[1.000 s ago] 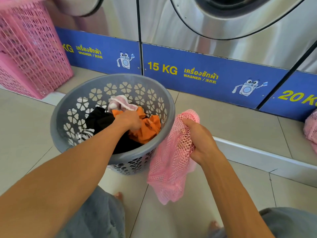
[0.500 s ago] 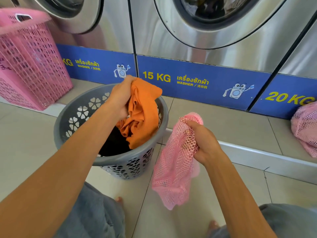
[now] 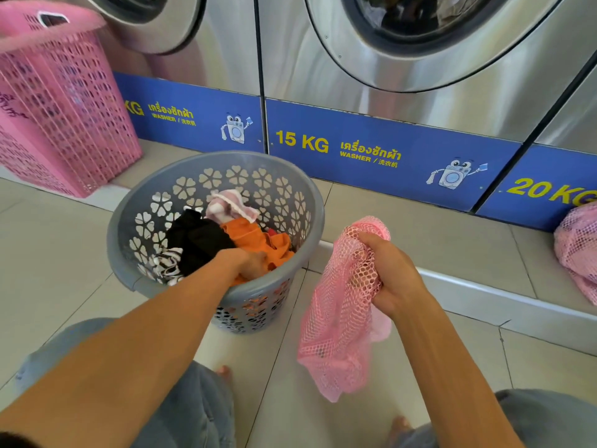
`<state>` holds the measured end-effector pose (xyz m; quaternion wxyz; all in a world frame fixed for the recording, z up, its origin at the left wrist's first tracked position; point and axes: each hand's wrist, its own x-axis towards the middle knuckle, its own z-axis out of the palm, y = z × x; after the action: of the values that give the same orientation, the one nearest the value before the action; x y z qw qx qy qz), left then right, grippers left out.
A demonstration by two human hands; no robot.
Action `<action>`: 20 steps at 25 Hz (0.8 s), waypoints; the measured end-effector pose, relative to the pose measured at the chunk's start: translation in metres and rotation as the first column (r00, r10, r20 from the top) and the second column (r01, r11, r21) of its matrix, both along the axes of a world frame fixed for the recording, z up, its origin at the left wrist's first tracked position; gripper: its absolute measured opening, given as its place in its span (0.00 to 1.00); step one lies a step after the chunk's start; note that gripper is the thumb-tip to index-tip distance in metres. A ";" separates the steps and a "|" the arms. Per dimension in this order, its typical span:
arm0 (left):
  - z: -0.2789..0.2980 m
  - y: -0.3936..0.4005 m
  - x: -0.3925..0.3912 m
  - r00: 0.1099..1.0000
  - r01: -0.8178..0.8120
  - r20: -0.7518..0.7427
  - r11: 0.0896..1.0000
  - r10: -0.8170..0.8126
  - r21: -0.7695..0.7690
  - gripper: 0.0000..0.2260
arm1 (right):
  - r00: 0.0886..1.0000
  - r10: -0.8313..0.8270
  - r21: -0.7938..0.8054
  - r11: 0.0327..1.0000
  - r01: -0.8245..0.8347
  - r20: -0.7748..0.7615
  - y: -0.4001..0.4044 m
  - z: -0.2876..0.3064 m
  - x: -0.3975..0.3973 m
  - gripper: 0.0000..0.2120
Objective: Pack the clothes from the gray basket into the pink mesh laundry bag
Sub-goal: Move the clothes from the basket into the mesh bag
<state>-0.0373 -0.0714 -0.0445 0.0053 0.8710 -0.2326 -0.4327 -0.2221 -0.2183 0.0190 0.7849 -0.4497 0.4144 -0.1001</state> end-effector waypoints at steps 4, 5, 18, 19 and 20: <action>-0.033 -0.001 0.017 0.992 0.049 -0.119 0.986 -0.030 0.158 0.26 | 0.999 0.039 -0.018 0.999 -0.039 -0.011 0.008 -0.009 0.012 0.14; -0.037 -0.004 0.023 0.990 0.029 -0.139 0.986 -0.006 0.167 0.25 | 0.998 0.054 -0.022 0.998 -0.054 -0.010 0.009 -0.010 0.015 0.14; 0.014 -0.009 0.023 0.968 -0.191 0.054 0.855 0.247 -0.482 0.18 | 0.994 0.108 -0.097 0.989 -0.109 -0.021 0.015 -0.013 0.015 0.14; 0.031 -0.012 0.018 0.951 -0.250 0.008 0.784 0.309 -0.568 0.18 | 0.995 0.103 -0.096 0.990 -0.104 -0.015 0.014 -0.011 0.014 0.14; 0.045 -0.015 0.014 0.933 -0.307 -0.055 0.708 0.355 -0.637 0.19 | 0.995 0.100 -0.092 0.991 -0.100 -0.006 0.013 -0.010 0.012 0.13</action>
<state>-0.0230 -0.0862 0.0008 0.3684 0.8596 -0.2050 -0.2888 -0.2101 -0.2051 0.0093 0.7669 -0.5058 0.3868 -0.0793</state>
